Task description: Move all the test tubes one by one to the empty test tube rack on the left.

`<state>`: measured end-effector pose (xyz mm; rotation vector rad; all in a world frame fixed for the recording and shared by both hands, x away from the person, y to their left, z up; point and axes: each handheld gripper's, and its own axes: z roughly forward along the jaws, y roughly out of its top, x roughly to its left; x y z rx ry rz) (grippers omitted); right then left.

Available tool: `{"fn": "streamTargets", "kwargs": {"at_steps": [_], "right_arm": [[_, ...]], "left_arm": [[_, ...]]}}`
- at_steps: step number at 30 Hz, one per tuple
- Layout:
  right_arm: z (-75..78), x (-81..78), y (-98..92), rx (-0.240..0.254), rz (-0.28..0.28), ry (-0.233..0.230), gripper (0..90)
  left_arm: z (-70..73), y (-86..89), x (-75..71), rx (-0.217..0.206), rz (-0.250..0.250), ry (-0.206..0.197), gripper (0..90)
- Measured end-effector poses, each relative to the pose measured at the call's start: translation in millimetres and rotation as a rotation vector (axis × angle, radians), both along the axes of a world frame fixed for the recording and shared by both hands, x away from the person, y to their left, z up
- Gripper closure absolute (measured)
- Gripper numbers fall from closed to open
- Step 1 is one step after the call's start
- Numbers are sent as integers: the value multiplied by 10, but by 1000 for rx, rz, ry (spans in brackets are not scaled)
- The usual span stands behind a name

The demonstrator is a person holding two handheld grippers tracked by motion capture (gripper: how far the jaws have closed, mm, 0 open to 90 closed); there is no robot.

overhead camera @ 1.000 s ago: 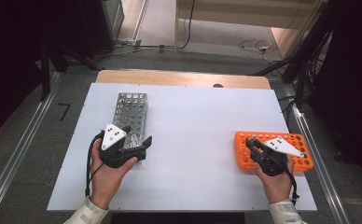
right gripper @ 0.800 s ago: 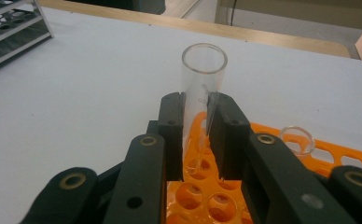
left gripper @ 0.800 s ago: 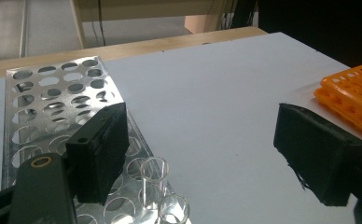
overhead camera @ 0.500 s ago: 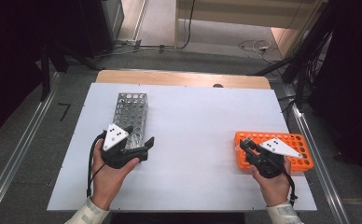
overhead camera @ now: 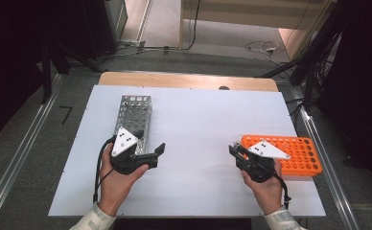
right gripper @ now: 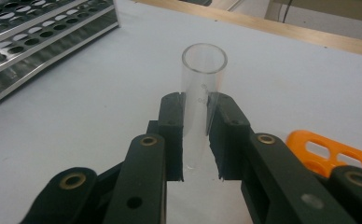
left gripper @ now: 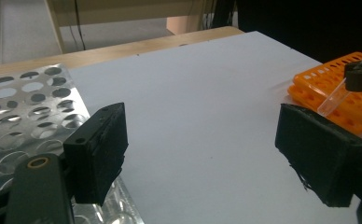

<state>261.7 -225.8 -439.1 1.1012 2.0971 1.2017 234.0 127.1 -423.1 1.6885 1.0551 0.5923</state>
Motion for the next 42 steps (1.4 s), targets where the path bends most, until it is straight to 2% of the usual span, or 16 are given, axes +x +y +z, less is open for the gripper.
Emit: {"fn": "streamTargets", "kwargs": {"at_steps": [4, 13, 29, 36, 39, 42], "right_arm": [[0, 8, 109, -6, 29, 2, 733], [-24, 30, 427, -32, 118, 28, 733], [-79, 53, 870, -64, 228, 57, 733], [-83, 49, 1029, -57, 264, 62, 733], [-81, 34, 1079, -58, 276, 62, 733], [-78, 23, 1116, -54, 287, 62, 733]], "left_arm": [[-4, -84, 8, 16, -19, 11, 177], [-7, -259, 12, 20, -65, 11, 182], [-32, -555, 25, 44, -130, -22, 215], [-33, -611, 36, 55, -147, -27, 348], [-45, -620, 44, 67, -146, -23, 451], [-53, -630, 50, 60, -161, -13, 513]]}}
